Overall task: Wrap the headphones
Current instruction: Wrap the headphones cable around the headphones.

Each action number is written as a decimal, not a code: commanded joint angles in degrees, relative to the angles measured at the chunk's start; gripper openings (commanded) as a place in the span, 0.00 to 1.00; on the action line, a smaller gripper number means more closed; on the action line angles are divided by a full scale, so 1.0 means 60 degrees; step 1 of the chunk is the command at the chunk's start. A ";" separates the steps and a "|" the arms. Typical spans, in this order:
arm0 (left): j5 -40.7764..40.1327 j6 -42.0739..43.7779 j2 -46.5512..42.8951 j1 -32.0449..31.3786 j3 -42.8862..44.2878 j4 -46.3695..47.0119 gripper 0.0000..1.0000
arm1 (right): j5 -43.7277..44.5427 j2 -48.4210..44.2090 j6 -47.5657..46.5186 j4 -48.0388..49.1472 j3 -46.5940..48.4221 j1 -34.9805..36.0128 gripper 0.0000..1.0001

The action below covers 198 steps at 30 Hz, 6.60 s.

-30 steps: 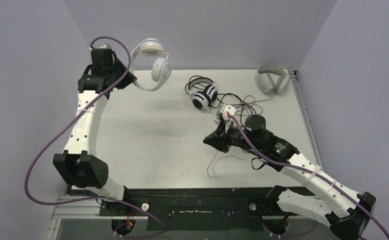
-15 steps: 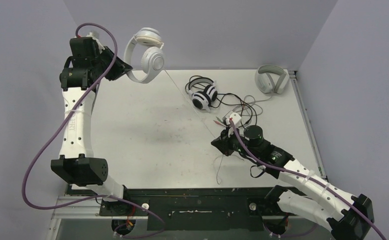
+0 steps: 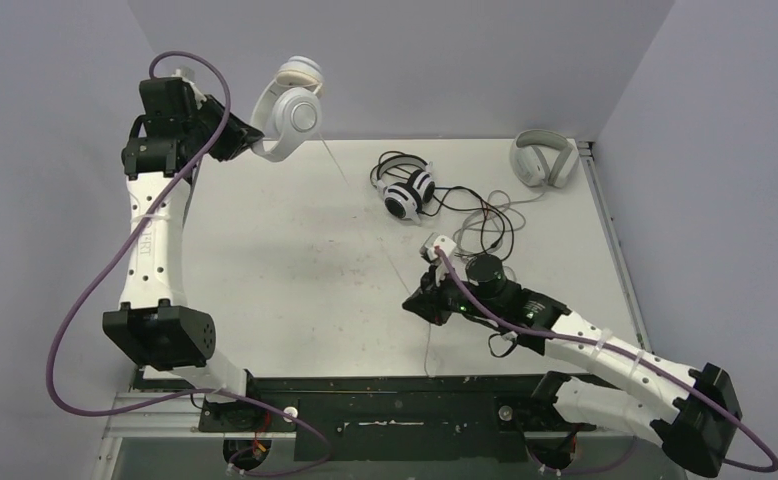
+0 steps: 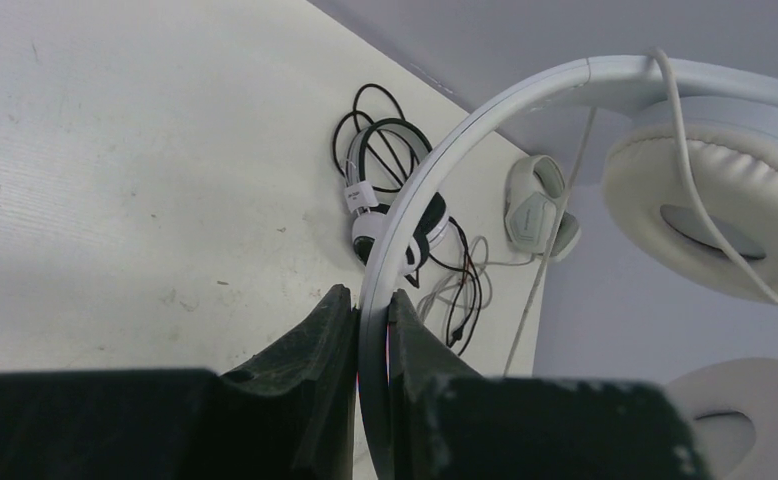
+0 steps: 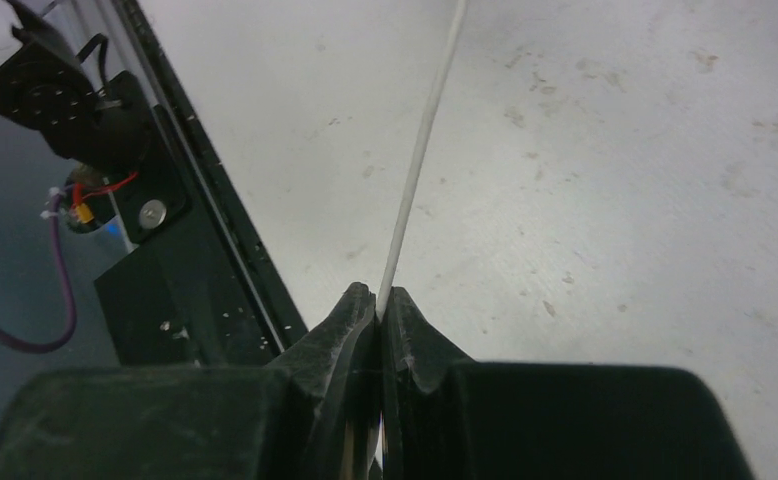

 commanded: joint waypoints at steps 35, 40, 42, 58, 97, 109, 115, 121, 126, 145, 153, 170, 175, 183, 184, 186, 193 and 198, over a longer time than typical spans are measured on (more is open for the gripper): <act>-0.6833 0.6523 -0.1998 -0.5609 -0.5641 0.5108 0.00 | 0.0758 0.3609 -0.3277 -0.4704 0.9836 0.0739 0.00; -0.7003 0.6102 -0.1984 -0.5600 -0.5934 0.4803 0.00 | 0.0672 0.4045 -0.3414 -0.5369 1.0608 0.0669 0.00; -0.6568 0.6101 -0.2004 -0.5613 -0.6130 0.4958 0.00 | 0.0732 0.4104 -0.3414 -0.5441 1.0734 0.0671 0.00; -0.3408 0.6935 -0.2954 -0.6537 -0.7841 0.5620 0.00 | 0.1371 0.4538 -0.3053 -0.5001 1.0574 -0.0499 0.00; -0.4336 0.4727 -0.3846 -0.6442 -0.6982 0.1995 0.00 | -0.1286 0.3697 -0.3123 -0.3842 0.8330 -0.2266 0.00; -0.6415 -0.0568 -0.1846 -0.5247 -0.5945 0.2787 0.00 | -0.2485 0.3521 -0.3171 -0.4784 0.9740 -0.0497 0.00; -0.6340 -0.1053 -0.1957 -0.3890 -0.5342 0.3755 0.00 | -0.1907 0.3221 -0.3056 -0.5367 0.8970 -0.0444 0.00; -0.6140 -0.1222 -0.1675 -0.3305 -0.4413 0.3783 0.00 | -0.2341 0.2778 -0.2461 -0.5046 0.7225 -0.0230 0.00; -0.5804 -0.1560 -0.1495 -0.3146 -0.3973 0.4057 0.00 | -0.2272 0.2970 -0.1974 -0.4712 0.6332 0.0469 0.00; -0.6394 0.0122 -0.0594 -0.2645 -0.3789 0.4231 0.00 | -0.1534 0.3281 -0.2373 -0.6139 0.8111 0.2622 0.00; -0.4945 0.0948 -0.0175 -0.2437 -0.3126 0.4214 0.00 | -0.0916 0.3217 -0.2637 -0.6855 0.7391 0.2615 0.00; -0.4494 0.1561 0.0080 -0.1791 -0.2051 0.3322 0.00 | -0.1703 0.2805 -0.2561 -0.6427 0.6102 0.2607 0.00; -0.6151 0.2402 -0.0214 -0.2098 -0.3052 0.3806 0.00 | -0.1766 0.2618 -0.2699 -0.6733 0.7287 0.2607 0.00; -0.9223 0.3779 -0.0608 -0.3689 -0.3914 0.4549 0.00 | -0.1786 0.3749 -0.3347 -0.7809 0.9944 0.2603 0.00; -0.9411 0.3831 -0.0636 -0.3923 -0.4011 0.4609 0.00 | -0.1775 0.3907 -0.3461 -0.7905 1.0211 0.2608 0.00; -0.9516 0.3895 -0.0732 -0.4150 -0.4329 0.4759 0.00 | -0.1596 0.4271 -0.3675 -0.8039 1.0807 0.2597 0.00; -0.8911 0.4593 -0.1860 -0.4975 -0.6214 0.6289 0.00 | 0.0038 0.4892 -0.4125 -0.7507 1.2100 0.2327 0.00; -0.8690 0.5357 -0.2819 -0.5409 -0.7484 0.7055 0.00 | 0.0699 0.5276 -0.3962 -0.7318 1.3066 0.1539 0.00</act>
